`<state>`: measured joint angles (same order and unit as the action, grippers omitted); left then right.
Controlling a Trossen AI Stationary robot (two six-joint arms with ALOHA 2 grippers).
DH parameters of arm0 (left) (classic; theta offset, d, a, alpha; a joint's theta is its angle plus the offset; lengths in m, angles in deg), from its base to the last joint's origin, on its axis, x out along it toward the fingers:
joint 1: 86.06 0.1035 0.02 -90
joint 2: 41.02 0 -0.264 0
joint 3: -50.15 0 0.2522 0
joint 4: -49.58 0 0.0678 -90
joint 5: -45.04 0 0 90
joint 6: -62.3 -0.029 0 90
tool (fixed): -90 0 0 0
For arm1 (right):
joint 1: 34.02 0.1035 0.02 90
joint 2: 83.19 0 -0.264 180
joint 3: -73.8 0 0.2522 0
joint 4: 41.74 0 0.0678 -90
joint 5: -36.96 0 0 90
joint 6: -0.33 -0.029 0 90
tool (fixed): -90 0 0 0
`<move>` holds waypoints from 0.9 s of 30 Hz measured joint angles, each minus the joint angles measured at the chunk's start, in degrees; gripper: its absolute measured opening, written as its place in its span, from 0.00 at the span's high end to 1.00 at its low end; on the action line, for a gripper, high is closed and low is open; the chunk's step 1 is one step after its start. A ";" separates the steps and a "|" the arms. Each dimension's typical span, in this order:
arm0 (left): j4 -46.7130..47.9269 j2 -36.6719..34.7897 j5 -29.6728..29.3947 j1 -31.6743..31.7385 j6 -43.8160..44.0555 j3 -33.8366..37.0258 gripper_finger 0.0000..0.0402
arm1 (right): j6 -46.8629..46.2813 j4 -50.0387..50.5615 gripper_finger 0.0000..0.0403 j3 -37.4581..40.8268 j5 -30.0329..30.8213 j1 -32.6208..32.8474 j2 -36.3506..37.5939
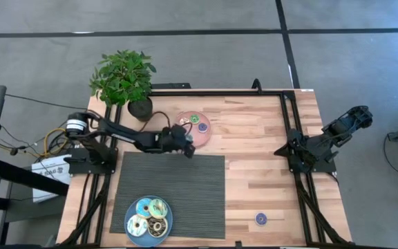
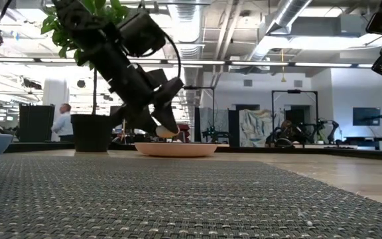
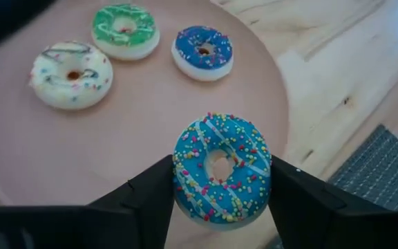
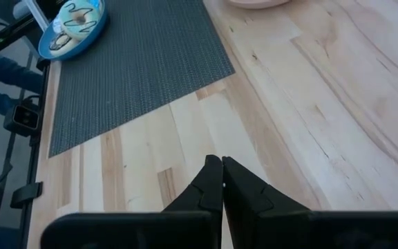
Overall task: Pick & Place donuts
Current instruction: Put the small blue donut on the pink plate
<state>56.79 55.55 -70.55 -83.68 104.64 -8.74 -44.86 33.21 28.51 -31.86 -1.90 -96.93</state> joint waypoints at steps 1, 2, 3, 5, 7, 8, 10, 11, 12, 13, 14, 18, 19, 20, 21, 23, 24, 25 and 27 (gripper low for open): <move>-0.62 -0.09 1.51 0.85 -1.67 0.46 0.51 | -0.02 0.00 1.00 0.00 0.01 0.00 0.01; -0.46 -0.10 2.96 1.64 -3.27 0.61 0.52 | 0.00 0.00 1.00 0.01 0.01 0.00 0.00; -0.42 -0.02 4.19 2.33 -4.83 0.86 0.52 | 0.00 0.00 1.00 0.02 0.00 0.00 -0.01; -0.07 0.05 5.89 3.42 -6.93 1.42 0.54 | -0.03 0.00 1.00 0.01 0.01 0.00 0.01; 0.64 0.07 6.86 4.44 -7.19 1.47 0.55 | -0.04 0.00 1.00 0.02 0.06 0.00 -0.01; 1.31 0.07 7.21 4.97 -7.10 1.42 0.55 | -0.04 0.00 1.00 0.02 0.10 0.00 -0.01; 3.50 0.09 7.33 5.95 -5.34 1.42 0.55 | -0.29 0.02 1.00 0.01 0.21 0.00 0.00; 4.42 0.12 7.35 6.37 -4.31 1.44 0.55 | -0.35 0.04 1.00 0.02 0.28 0.00 -0.01; 4.70 0.14 7.33 6.77 -3.93 1.44 0.55 | -0.39 0.04 1.00 0.02 0.32 0.00 -0.01; 4.63 0.14 7.33 7.10 -3.89 1.44 0.54 | -0.39 0.04 1.00 0.01 0.32 0.00 0.00; 4.37 0.14 7.34 7.40 -3.98 1.44 0.54 | -0.39 0.04 1.00 0.02 0.35 0.00 -0.01; 2.70 0.14 7.35 8.03 -4.41 1.42 0.51 | -0.42 0.04 1.00 0.01 0.39 0.00 0.00; 2.51 0.14 7.33 8.18 -4.41 1.42 0.49 | -0.42 0.06 1.00 0.02 0.40 0.00 0.01; 2.57 0.14 7.31 8.33 -4.39 1.42 0.48 | -0.40 0.04 1.00 0.00 0.40 0.00 -0.01; 2.75 0.14 7.31 8.54 -4.37 1.42 0.46 | -0.42 0.04 1.00 0.02 0.40 0.00 -0.01; 3.09 0.14 7.39 8.85 -4.37 1.42 0.42 | -0.41 0.05 1.00 0.00 0.40 0.00 0.01; 3.13 0.16 7.57 8.96 -4.35 1.42 0.41 | -0.40 0.07 1.00 0.02 0.40 0.00 -0.01; 3.11 0.16 7.90 9.08 -4.34 1.42 0.39 | -0.42 0.07 1.00 0.02 0.40 0.00 0.00; 2.97 0.16 8.61 9.22 -4.32 1.42 0.36 | -0.40 0.07 1.00 0.02 0.40 0.00 0.00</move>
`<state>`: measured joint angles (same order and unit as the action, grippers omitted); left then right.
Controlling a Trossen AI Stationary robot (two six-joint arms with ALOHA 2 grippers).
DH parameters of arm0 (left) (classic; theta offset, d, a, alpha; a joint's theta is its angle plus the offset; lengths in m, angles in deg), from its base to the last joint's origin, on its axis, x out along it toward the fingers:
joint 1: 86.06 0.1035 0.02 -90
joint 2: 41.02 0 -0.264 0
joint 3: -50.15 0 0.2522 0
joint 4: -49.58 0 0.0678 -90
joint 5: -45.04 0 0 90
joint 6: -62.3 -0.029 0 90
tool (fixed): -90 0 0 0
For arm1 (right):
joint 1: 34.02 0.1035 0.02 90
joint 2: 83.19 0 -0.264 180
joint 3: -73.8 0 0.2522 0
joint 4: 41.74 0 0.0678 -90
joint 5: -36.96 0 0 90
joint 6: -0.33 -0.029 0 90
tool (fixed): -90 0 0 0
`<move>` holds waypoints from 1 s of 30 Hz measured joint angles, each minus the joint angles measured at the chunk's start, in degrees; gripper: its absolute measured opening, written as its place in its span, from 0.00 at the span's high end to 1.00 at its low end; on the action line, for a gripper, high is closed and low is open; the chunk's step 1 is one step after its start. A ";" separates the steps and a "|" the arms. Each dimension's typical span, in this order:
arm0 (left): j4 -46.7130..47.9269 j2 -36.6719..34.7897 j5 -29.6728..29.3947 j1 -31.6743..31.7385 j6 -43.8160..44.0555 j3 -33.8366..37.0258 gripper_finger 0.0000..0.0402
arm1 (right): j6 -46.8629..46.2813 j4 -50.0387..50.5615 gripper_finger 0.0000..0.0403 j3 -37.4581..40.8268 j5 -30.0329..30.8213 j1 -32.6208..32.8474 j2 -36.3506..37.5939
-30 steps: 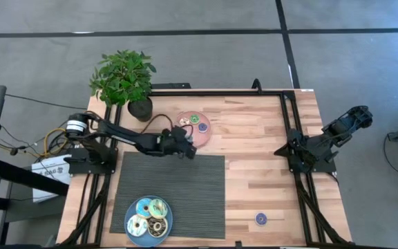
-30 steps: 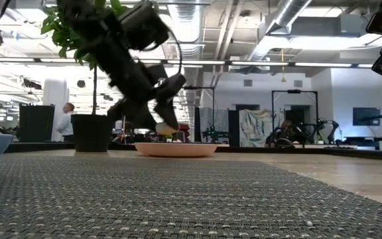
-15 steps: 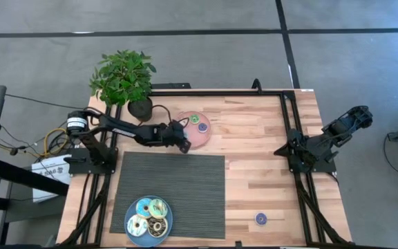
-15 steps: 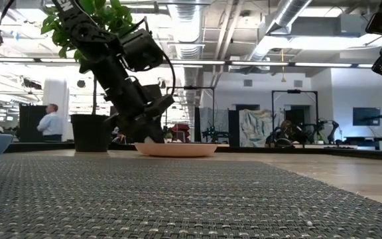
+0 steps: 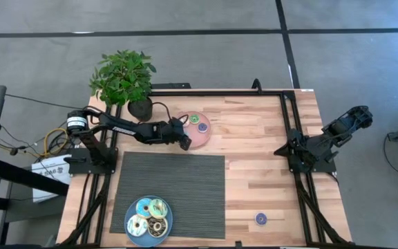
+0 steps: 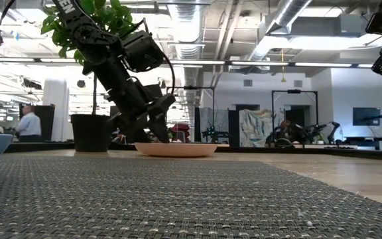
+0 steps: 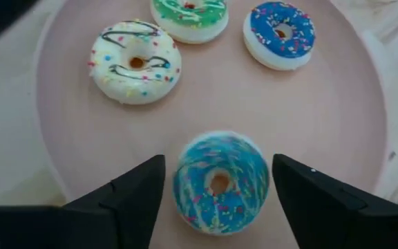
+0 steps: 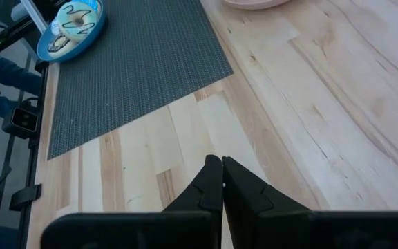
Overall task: Pick & Place donuts
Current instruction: Put the small blue donut on the pink plate, then put the small dark blue donut on the pink plate
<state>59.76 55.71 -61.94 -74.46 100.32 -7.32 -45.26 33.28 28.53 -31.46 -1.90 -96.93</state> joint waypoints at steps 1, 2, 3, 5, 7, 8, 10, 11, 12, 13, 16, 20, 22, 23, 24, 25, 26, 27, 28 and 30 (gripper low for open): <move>-0.09 0.00 0.28 0.00 0.02 0.00 0.34 | 0.01 0.00 1.00 -0.02 0.00 0.00 0.01; -0.14 0.00 0.32 0.02 0.02 0.00 0.33 | 0.01 0.00 1.00 0.00 0.00 0.00 -0.01; -0.19 0.00 0.53 0.02 0.02 0.00 0.32 | 0.01 0.00 1.00 0.00 0.00 0.00 0.00; -0.19 0.00 1.52 0.02 0.43 0.00 0.31 | 0.01 0.00 1.00 -0.02 -0.02 0.00 0.01; -0.21 -0.01 3.64 0.02 1.67 0.00 0.31 | 0.01 0.02 1.00 -0.02 -0.01 0.00 0.01; -0.22 -0.16 4.77 0.03 2.31 0.00 0.30 | 0.01 0.02 1.00 -0.01 -0.02 0.00 0.00; -0.25 -0.42 6.78 0.02 3.78 -0.14 0.30 | 0.01 0.01 1.00 0.00 -0.02 0.00 0.00; 0.18 -0.42 7.40 0.02 4.30 -0.49 0.30 | 0.01 0.01 1.00 0.00 -0.01 0.00 0.00; 0.63 -0.61 8.00 0.02 4.57 -0.80 0.30 | 0.02 0.01 1.00 0.00 -0.02 0.00 0.00; 0.92 -0.78 8.08 -0.03 4.64 -1.19 0.30 | 0.02 0.01 1.00 -0.01 -0.02 0.00 0.00; 1.19 -0.96 6.07 -0.34 4.51 -3.01 0.30 | 0.02 0.00 1.00 0.00 -0.02 0.00 0.01; 5.14 -1.66 0.35 -0.72 1.48 -6.67 0.30 | 0.03 0.00 1.00 0.00 -0.02 0.00 0.00; 8.83 -2.08 -2.64 -0.90 -0.24 -8.95 0.30 | -0.01 0.00 1.00 0.00 -0.02 0.00 -0.01; 10.28 -2.05 -4.09 -1.07 -1.26 -10.38 0.30 | -0.20 0.00 1.00 0.00 -0.04 0.00 0.00; 12.29 -2.18 -5.51 -1.26 -2.04 -11.72 0.30 | -0.85 0.00 1.00 0.00 -0.03 0.00 0.00; 14.27 -2.55 -6.72 -1.51 -2.94 -12.89 0.30 | -1.53 0.00 1.00 -0.02 -0.02 0.00 0.01; 16.01 -2.69 -7.85 -1.90 -3.69 -14.26 0.30 | -2.27 0.00 1.00 -0.01 -0.01 0.00 -0.01; 17.35 -2.69 -8.73 -2.20 -4.60 -15.73 0.30 | -2.77 0.00 1.00 -0.01 0.00 0.00 0.00; 19.31 -2.69 -9.01 -2.50 -5.90 -17.22 0.30 | -3.19 0.00 1.00 -0.02 0.00 0.00 0.01; 24.83 -3.05 -9.09 -3.17 -8.94 -20.29 0.30 | -4.26 -0.24 1.00 0.00 0.04 0.00 0.01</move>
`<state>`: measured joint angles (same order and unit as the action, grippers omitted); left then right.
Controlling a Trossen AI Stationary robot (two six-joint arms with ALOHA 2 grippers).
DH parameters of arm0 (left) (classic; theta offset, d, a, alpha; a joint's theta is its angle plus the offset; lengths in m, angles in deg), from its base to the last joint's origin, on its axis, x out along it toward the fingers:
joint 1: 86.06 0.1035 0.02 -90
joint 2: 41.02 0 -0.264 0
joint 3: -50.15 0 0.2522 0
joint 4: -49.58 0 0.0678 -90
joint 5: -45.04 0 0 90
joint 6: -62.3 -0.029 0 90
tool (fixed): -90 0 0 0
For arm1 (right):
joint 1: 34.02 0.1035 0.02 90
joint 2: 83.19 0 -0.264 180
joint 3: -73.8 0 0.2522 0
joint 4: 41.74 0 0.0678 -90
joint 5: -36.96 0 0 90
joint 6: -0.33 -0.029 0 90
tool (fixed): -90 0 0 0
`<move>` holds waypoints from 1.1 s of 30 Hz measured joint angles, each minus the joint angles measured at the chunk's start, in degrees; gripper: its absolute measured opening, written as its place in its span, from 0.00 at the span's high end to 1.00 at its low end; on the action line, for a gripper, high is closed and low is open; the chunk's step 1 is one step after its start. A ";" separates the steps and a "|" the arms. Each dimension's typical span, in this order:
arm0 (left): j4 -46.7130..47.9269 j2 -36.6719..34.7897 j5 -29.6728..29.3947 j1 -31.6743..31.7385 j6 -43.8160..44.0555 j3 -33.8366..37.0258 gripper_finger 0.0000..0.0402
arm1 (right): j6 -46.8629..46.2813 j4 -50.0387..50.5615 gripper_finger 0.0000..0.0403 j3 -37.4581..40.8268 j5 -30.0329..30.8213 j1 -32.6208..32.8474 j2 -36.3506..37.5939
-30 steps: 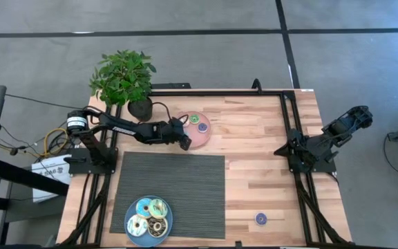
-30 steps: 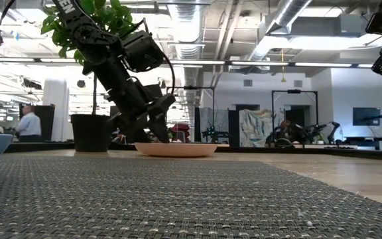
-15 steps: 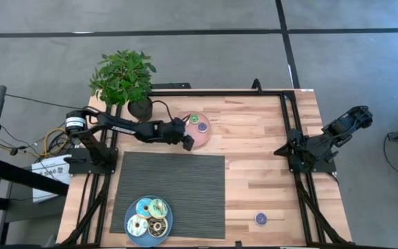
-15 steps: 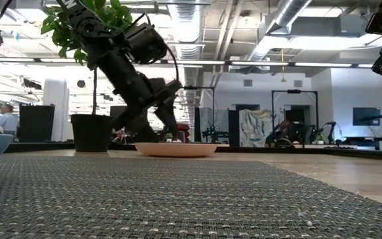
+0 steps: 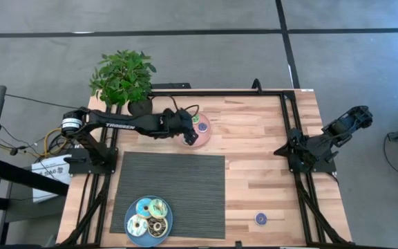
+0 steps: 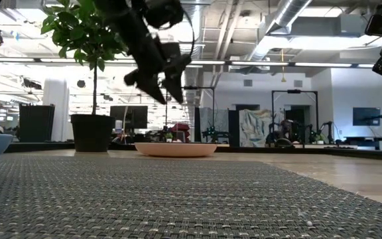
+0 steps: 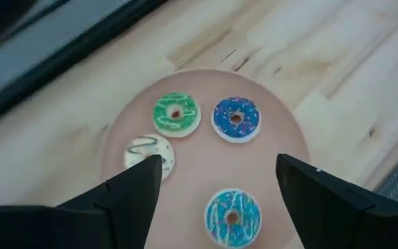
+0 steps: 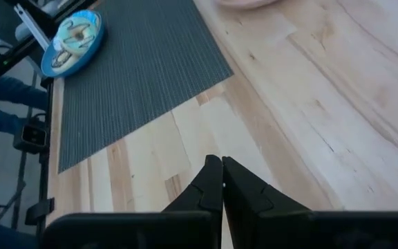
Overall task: Pick & Place donuts
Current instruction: Put the small dark blue donut on the pink plate
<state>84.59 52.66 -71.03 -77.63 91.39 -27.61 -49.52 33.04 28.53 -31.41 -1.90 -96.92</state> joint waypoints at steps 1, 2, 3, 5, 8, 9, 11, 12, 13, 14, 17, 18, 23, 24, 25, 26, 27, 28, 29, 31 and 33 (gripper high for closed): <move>2.29 -0.02 -0.27 -0.46 -1.20 -1.54 0.30 | -0.25 -0.28 1.00 -0.01 0.24 0.00 -0.02; 4.41 -0.03 -0.47 -0.92 -1.91 -3.05 0.30 | -0.24 -0.43 1.00 -0.01 0.66 0.00 -0.01; 6.78 -0.03 -0.91 -1.45 -2.20 -4.52 0.31 | -0.15 -0.46 1.00 -0.02 1.19 0.00 -0.01; 10.17 -0.03 -1.86 -2.76 -2.34 -7.18 0.31 | 0.22 -0.62 1.00 -0.02 2.48 0.00 0.00; 10.35 -0.06 -4.60 -5.53 -1.75 -9.61 0.31 | 0.21 -0.64 1.00 0.00 5.18 0.00 -0.02; 10.44 -0.06 -5.18 -6.58 -1.63 -10.12 0.32 | 0.21 -0.64 1.00 0.00 6.25 0.00 0.00; 9.94 -0.06 -6.34 -8.83 -1.56 -10.71 0.36 | 0.23 -0.64 1.00 0.00 7.46 0.00 0.00; 9.02 -0.06 -7.16 -10.00 -1.42 -10.77 0.39 | 0.25 -0.64 1.00 -0.01 7.53 0.00 -0.01; 8.12 -0.06 -8.16 -11.23 -0.85 -10.77 0.43 | 0.25 -0.64 1.00 0.00 7.52 0.00 0.00; 7.49 -0.06 -9.42 -12.43 0.11 -10.77 0.48 | 0.25 -0.64 1.00 0.00 7.51 0.00 -0.02; 5.07 -0.06 -11.72 -15.66 1.96 -10.77 0.68 | 0.25 -0.64 1.00 -0.01 7.26 0.00 -0.01; 4.27 -0.06 -11.74 -16.58 1.79 -10.77 0.76 | 0.25 -0.64 1.00 0.00 7.22 0.00 -0.01; 0.45 -0.06 -7.78 -19.04 -1.44 -10.77 0.97 | 0.19 -0.62 1.00 0.00 7.04 0.00 -0.02; 0.42 -0.06 -5.94 -19.17 -2.77 -10.77 0.97 | -0.08 -0.64 1.00 0.00 7.04 0.00 0.00; 0.47 -0.06 -3.83 -19.21 -4.05 -10.77 0.97 | -0.76 -0.63 1.00 -0.01 7.04 0.00 -0.02; 0.47 -0.06 -1.74 -19.22 -4.80 -10.77 0.97 | -1.13 -0.62 1.00 -0.01 7.04 0.00 0.00; 0.44 -0.06 -0.16 -19.22 -4.89 -10.77 0.97 | -1.15 -0.64 1.00 -0.01 7.02 0.00 -0.01; 0.25 -0.06 0.78 -19.22 -4.34 -10.77 0.98 | -1.15 -0.64 1.00 -0.01 7.02 0.00 0.00; -0.16 -0.06 1.36 -19.22 -3.58 -10.77 0.99 | -1.15 -0.64 1.00 0.00 7.04 0.00 -0.02; -1.47 0.06 1.62 -19.46 -4.10 -10.76 1.00 | -1.14 -0.87 1.00 -0.01 7.06 0.00 -0.04; -4.06 0.14 1.62 -19.98 -8.12 -10.75 1.00 | -0.73 -2.88 1.00 -0.02 7.08 0.00 -0.40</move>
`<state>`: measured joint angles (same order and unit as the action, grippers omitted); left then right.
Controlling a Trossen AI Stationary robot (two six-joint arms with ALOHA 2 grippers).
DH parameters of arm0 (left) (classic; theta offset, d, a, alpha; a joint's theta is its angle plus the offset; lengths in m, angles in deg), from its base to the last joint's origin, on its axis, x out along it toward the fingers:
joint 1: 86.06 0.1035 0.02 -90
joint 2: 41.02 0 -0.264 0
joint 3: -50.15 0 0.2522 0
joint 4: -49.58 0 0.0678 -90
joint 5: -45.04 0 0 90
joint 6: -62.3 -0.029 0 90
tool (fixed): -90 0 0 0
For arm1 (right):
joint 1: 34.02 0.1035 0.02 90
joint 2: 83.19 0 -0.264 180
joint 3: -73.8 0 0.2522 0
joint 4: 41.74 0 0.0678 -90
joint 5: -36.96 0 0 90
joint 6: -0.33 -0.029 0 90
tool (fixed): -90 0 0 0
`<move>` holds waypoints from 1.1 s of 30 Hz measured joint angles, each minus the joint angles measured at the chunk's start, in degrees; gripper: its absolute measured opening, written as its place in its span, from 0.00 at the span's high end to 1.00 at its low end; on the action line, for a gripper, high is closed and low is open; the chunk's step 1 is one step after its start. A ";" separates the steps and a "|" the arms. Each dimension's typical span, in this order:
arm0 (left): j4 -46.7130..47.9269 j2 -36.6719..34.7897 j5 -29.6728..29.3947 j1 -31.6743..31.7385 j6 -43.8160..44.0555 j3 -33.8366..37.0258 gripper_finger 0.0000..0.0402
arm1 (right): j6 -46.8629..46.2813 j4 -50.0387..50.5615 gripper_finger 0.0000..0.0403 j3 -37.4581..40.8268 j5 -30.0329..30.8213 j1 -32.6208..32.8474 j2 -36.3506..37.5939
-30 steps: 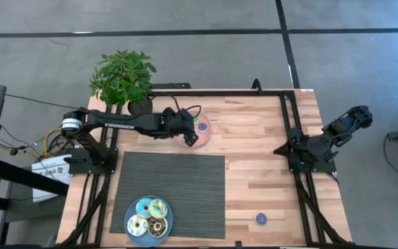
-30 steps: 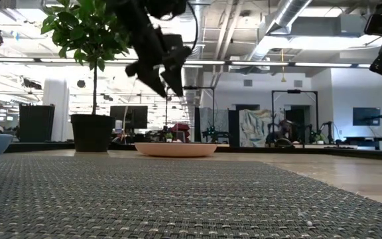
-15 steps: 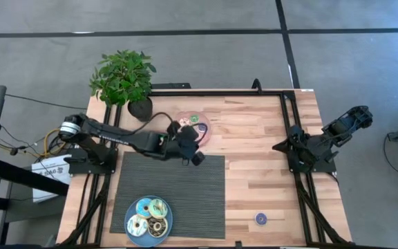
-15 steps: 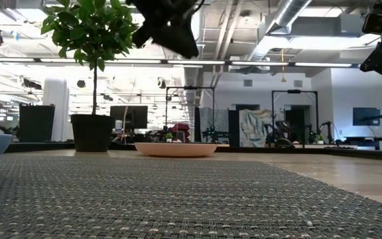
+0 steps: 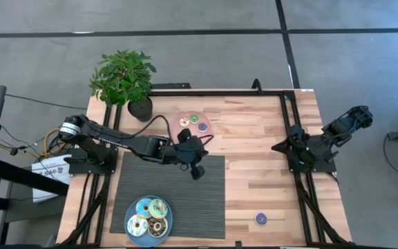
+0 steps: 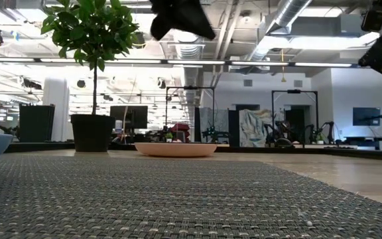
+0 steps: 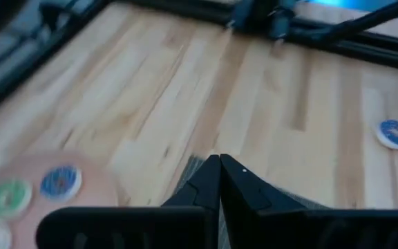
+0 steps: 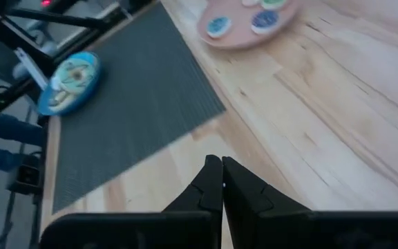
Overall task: Pick & Place donuts
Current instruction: Put the small dark blue donut on the pink plate
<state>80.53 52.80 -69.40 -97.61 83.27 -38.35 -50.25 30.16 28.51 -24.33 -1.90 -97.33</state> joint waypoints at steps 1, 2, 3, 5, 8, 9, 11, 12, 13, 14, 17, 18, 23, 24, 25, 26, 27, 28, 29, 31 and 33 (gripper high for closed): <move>-1.32 0.00 0.12 -0.40 -2.28 0.00 1.00 | 0.42 -1.20 1.00 0.00 0.04 0.00 -0.36; -2.34 0.00 0.90 -0.77 -4.48 0.00 1.00 | 1.23 -2.53 1.00 0.02 0.03 0.00 -0.94; -2.76 0.00 2.02 -1.01 -6.40 -0.02 1.00 | 2.17 -3.96 1.00 0.00 0.04 0.00 -1.75; -2.49 0.00 4.24 -1.67 -8.81 0.00 1.00 | 3.26 -6.15 1.00 0.00 0.15 0.00 -4.23; -5.58 -0.07 4.91 -2.80 -10.69 2.36 1.00 | 3.93 -8.55 1.00 0.00 0.20 0.00 -9.40; -6.68 -0.17 4.73 -3.19 -10.84 3.98 1.00 | 3.93 -9.58 1.00 0.00 0.22 0.00 -11.56; -10.34 -0.41 5.13 -3.88 -10.61 8.14 1.00 | 3.91 -12.28 1.00 0.00 0.20 0.00 -15.81; -13.42 -0.43 6.11 -4.03 -10.18 10.21 1.00 | 3.70 -14.07 1.00 -0.07 0.09 0.00 -18.05; -16.09 -0.82 7.07 -4.27 -9.70 12.43 1.00 | 3.24 -15.16 1.00 -0.34 -0.21 0.00 -20.10; -18.52 -1.44 7.85 -4.55 -9.33 14.96 1.00 | 2.39 -15.52 1.00 -0.87 -0.41 0.06 -22.16; -26.08 -2.62 9.12 -4.97 -7.64 21.51 1.00 | -0.42 -15.52 1.00 -3.87 -1.77 0.82 -29.23; -27.49 -3.28 9.21 -5.06 -7.37 23.56 1.00 | -1.21 -15.24 1.00 -5.19 -1.85 1.19 -32.17; -31.69 -7.31 12.65 -5.18 -7.21 31.15 1.00 | -7.97 -10.88 1.00 -13.94 -4.33 2.71 -45.32; -31.72 -8.44 13.77 -5.18 -7.33 32.52 1.00 | -9.78 -9.68 1.00 -15.78 -4.56 3.18 -47.96; -31.40 -9.85 14.50 -5.18 -7.91 34.03 1.00 | -11.63 -7.72 1.00 -17.52 -4.80 3.71 -50.51; -31.51 -11.32 15.17 -5.18 -8.62 35.38 1.00 | -13.47 -6.09 1.00 -19.35 -5.16 4.29 -53.08; -31.84 -12.94 15.43 -5.20 -9.21 36.83 1.00 | -15.32 -4.88 1.00 -21.35 -5.74 4.94 -55.49; -31.69 -14.97 15.57 -5.20 -9.61 38.62 1.00 | -17.35 -3.54 1.00 -23.20 -6.44 5.57 -57.54; -31.55 -16.92 15.67 -5.23 -9.89 40.41 1.00 | -19.91 -1.97 1.00 -24.91 -7.28 6.33 -59.63; -31.37 -21.39 15.71 -5.23 -10.03 44.24 1.00 | -26.02 -0.22 1.00 -27.78 -8.34 7.97 -63.13; -31.40 -26.29 15.69 -5.20 -9.88 47.57 1.00 | -32.63 1.49 1.00 -30.06 -9.27 9.70 -65.85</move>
<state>49.13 26.52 -53.71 -102.81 73.38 9.21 -82.88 31.66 -1.55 -33.60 7.79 -163.18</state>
